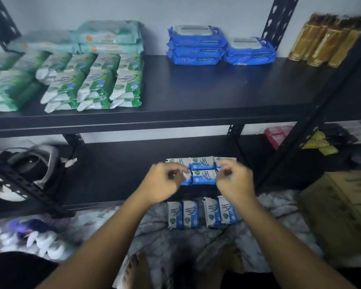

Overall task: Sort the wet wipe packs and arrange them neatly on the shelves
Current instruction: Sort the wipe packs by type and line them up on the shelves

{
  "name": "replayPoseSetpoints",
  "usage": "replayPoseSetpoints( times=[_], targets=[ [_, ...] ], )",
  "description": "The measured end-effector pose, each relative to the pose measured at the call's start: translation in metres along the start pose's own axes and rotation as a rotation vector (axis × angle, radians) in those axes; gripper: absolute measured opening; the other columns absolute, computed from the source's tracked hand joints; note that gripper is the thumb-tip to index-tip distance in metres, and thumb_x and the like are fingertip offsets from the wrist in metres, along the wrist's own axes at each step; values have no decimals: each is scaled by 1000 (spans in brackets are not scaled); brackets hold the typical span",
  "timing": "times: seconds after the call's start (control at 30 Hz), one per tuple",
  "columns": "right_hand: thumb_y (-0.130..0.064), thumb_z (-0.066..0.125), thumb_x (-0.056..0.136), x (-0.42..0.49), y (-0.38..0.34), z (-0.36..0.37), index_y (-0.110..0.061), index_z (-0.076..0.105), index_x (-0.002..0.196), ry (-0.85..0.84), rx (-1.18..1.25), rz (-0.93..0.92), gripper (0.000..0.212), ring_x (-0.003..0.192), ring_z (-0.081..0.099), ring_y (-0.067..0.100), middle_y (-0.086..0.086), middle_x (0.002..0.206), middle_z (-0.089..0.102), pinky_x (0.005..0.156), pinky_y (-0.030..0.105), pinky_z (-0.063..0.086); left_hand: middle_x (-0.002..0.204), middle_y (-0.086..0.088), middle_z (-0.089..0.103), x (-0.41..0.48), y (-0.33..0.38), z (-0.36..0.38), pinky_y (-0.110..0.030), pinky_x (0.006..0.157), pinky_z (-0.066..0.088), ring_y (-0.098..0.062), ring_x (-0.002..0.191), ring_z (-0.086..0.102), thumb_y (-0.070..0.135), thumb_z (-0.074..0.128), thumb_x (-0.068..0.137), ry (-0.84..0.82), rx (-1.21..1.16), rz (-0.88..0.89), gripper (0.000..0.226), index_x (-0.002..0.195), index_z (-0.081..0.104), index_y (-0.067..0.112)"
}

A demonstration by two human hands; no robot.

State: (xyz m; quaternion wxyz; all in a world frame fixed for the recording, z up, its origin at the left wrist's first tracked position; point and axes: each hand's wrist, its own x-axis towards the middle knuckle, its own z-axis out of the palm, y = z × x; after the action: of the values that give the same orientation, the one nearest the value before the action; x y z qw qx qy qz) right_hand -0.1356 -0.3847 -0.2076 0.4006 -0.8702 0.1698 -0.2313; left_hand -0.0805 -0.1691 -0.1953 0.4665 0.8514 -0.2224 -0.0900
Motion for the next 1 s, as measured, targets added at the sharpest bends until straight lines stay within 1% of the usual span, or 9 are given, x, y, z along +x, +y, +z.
replayPoseSetpoints(
  times=[0.07, 0.13, 0.23, 0.33, 0.43, 0.53, 0.63, 0.73, 1.0],
  targets=[
    [-5, 55, 88, -11, 29, 29, -16, 77, 103, -172, 5, 315, 29, 85, 65, 17, 3, 100, 73, 71, 18, 44, 90, 10, 77, 0, -54, 21, -21, 83, 54, -4, 86, 71, 4, 60, 89, -42, -24, -192, 28, 94, 78, 26],
    [-7, 59, 85, -17, 61, 56, -17, 75, 105, -317, -8, 507, 28, 86, 67, 25, 5, 101, 73, 70, 28, 50, 92, 8, 76, -1, -101, 40, -21, 81, 53, -9, 89, 71, 6, 61, 90, -86, -26, -363, 27, 93, 75, 29],
    [-14, 66, 81, -22, 107, 93, -20, 73, 108, -435, -69, 709, 29, 89, 68, 29, 7, 99, 73, 81, 37, 56, 85, 7, 72, -4, -159, 65, -15, 64, 49, -14, 82, 68, 9, 62, 90, -92, -82, -572, 21, 96, 71, 27],
    [-24, 62, 80, -26, 137, 120, -20, 64, 129, -504, -94, 813, 49, 106, 66, 33, 11, 123, 68, 92, 43, 56, 83, 4, 67, -4, -207, 90, -21, 69, 52, -22, 89, 69, 0, 68, 85, -111, -76, -648, 22, 86, 69, 22],
    [-24, 56, 96, -24, 154, 140, -16, 61, 134, -628, -150, 822, 40, 118, 59, 33, 14, 135, 60, 98, 37, 50, 77, 3, 71, -6, -251, 116, -38, 75, 58, -25, 86, 71, 5, 69, 82, -156, -93, -732, 17, 73, 72, 19],
    [-27, 63, 90, -26, 169, 158, -26, 72, 109, -730, -145, 846, 21, 93, 67, 25, 8, 112, 72, 88, 45, 57, 77, 6, 73, 0, -258, 139, -31, 72, 54, -19, 79, 68, 14, 68, 87, -160, -155, -777, 10, 81, 74, 18],
    [-38, 62, 93, -28, 182, 178, -21, 61, 131, -805, -193, 815, 41, 103, 64, 26, 7, 121, 67, 89, 37, 53, 82, 9, 69, 12, -256, 156, -22, 71, 51, -7, 77, 63, 24, 63, 98, -141, -226, -845, 10, 99, 72, 18],
    [-50, 59, 95, -28, 187, 194, -16, 46, 144, -802, -264, 822, 61, 121, 58, 35, 14, 135, 60, 100, 40, 49, 85, 5, 70, 19, -262, 172, -32, 79, 55, -16, 83, 67, 40, 64, 96, -103, -205, -927, 22, 100, 69, 18],
    [-42, 58, 99, -23, 195, 210, -7, 54, 131, -721, -338, 832, 48, 119, 59, 33, 14, 126, 62, 89, 31, 45, 93, 5, 70, 27, -263, 190, -30, 84, 51, -18, 91, 66, 50, 69, 89, -12, -142, -991, 32, 106, 64, 23]
  ],
)
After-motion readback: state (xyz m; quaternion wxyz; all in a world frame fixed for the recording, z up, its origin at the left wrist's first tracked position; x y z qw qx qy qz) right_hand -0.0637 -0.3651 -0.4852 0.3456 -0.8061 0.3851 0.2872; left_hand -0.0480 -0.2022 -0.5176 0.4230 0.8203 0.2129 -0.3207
